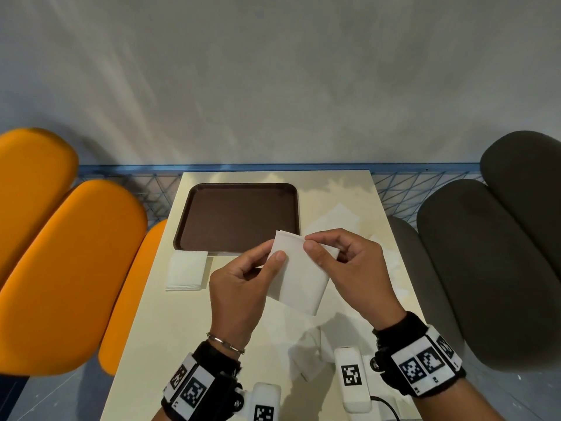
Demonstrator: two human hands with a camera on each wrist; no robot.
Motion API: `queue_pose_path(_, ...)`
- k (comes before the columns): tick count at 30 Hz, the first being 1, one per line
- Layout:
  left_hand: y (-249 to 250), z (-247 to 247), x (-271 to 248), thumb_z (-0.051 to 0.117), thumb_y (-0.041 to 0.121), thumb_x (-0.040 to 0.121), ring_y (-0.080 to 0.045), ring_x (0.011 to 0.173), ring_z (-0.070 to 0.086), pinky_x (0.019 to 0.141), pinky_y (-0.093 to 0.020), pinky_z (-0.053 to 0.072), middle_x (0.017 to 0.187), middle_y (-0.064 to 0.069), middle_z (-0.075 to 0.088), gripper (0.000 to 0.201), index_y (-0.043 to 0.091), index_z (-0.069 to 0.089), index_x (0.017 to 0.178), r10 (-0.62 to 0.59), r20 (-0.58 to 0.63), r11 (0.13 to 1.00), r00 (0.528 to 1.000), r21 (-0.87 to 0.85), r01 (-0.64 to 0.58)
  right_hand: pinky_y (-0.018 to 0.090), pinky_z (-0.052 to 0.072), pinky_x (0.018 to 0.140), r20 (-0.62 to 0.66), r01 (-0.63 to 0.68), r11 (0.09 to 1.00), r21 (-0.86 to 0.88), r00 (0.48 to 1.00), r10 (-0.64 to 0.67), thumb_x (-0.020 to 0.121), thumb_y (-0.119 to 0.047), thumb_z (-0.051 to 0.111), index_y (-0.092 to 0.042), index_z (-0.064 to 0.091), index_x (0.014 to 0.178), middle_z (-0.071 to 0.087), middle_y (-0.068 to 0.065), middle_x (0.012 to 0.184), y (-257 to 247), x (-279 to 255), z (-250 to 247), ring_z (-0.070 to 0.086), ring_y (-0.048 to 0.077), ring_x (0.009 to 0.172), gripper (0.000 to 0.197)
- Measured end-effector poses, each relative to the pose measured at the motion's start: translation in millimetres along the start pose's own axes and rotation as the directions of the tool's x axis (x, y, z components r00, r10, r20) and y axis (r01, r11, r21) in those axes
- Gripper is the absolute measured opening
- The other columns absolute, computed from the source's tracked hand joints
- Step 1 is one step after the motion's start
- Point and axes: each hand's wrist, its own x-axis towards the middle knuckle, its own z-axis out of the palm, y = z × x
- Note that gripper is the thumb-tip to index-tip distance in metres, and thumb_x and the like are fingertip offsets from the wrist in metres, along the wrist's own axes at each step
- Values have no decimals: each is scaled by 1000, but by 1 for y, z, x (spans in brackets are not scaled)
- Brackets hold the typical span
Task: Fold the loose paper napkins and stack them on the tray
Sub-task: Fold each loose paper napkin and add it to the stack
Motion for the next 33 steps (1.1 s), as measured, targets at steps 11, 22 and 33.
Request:
queue_pose_path(11, 5, -6, 1, 77, 18, 92, 1, 92, 74, 72, -15, 57, 101, 16, 80, 20, 26, 80, 110, -121, 19, 984, 992, -132, 123, 18, 44, 57, 18, 16, 996, -83, 1000, -15, 92, -29, 81, -33, 81, 101, 80, -16, 102, 1, -1, 4, 43, 6, 50, 9)
queue_pose_path(22, 6, -19, 8, 77, 26, 91, -1, 71, 70, 60, -17, 54, 90, 6, 79, 11, 20, 82, 98, -223, 100, 952, 970, -194, 238, 20, 47, 58, 106, -15, 996, -86, 994, 24, 93, -24, 82, -33, 84, 103, 81, -11, 91, 1, -4, 18, 59, 9, 58, 14)
queue_pose_path(33, -11, -29, 11, 70, 33, 97, -3, 80, 63, 72, -33, 51, 99, 8, 72, 8, 28, 74, 93, -265, 8, 952, 964, -158, 263, 31, 61, 74, 127, -273, 955, 117, 958, 259, 86, -8, 86, -16, 79, 112, 81, 8, 94, 16, -5, 23, 73, 17, 76, 28)
